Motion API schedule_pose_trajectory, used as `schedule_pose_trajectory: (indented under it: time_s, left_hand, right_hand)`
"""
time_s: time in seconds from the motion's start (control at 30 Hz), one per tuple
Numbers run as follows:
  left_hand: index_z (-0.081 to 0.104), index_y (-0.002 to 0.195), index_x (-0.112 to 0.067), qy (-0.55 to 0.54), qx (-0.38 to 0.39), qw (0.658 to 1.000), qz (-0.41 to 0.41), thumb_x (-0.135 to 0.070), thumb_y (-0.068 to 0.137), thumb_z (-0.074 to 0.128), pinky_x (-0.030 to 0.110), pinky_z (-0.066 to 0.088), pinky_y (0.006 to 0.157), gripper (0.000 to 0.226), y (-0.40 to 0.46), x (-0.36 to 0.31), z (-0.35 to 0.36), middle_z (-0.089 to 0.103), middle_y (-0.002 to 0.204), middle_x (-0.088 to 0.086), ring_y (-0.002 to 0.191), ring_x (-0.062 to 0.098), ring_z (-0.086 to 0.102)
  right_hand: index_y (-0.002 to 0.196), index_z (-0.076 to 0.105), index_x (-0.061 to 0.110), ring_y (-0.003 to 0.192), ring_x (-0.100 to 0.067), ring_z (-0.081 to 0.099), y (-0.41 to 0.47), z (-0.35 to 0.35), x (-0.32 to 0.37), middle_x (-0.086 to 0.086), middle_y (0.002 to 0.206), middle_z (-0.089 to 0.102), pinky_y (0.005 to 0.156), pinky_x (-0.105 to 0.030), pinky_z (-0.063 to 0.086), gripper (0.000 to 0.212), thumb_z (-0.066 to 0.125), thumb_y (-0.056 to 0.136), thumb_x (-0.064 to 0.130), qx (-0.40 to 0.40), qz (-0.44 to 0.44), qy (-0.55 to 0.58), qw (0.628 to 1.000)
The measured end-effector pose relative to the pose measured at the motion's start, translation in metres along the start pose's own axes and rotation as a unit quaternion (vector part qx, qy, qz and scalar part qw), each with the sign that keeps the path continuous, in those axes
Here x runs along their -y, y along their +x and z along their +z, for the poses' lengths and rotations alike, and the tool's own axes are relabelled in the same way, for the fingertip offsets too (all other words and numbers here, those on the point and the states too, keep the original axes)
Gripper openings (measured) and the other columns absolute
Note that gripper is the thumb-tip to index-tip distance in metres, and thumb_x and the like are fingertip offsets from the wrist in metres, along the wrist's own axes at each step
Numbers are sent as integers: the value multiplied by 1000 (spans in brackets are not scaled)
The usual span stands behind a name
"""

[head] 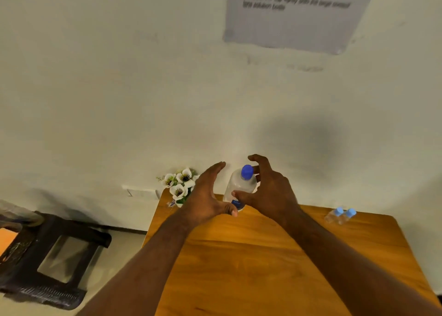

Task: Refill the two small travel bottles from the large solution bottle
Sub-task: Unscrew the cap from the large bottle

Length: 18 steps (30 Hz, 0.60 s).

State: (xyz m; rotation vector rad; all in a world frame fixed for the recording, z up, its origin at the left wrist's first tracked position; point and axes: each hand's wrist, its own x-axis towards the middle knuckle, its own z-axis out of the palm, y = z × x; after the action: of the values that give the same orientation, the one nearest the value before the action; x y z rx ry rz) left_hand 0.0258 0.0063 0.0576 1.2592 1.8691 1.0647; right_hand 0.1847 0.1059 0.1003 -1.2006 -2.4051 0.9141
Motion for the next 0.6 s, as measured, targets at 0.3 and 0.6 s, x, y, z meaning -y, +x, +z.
schedule_pose_trajectory:
  time_s: [0.3, 0.6]
  left_hand:
    - [13, 155, -37, -154, 112, 970, 150, 15, 81, 75, 31, 61, 67, 109, -21, -172, 13, 54, 139, 10, 81, 27, 75]
    - [57, 127, -14, -135, 6, 960, 247, 7, 79, 77, 26, 61, 81, 55, -65, -331, 36, 74, 106, -2, 103, 18, 73]
  right_hand:
    - [143, 28, 40, 88, -12, 65, -77, -174, 75, 10, 114, 65, 76, -19, 49, 101, 86, 62, 53, -59, -106, -50, 991]
    - [143, 27, 39, 96, -15, 68, -148, -314, 118, 13, 119, 64, 80, -27, 56, 102, 88, 62, 52, -129, -146, -40, 980]
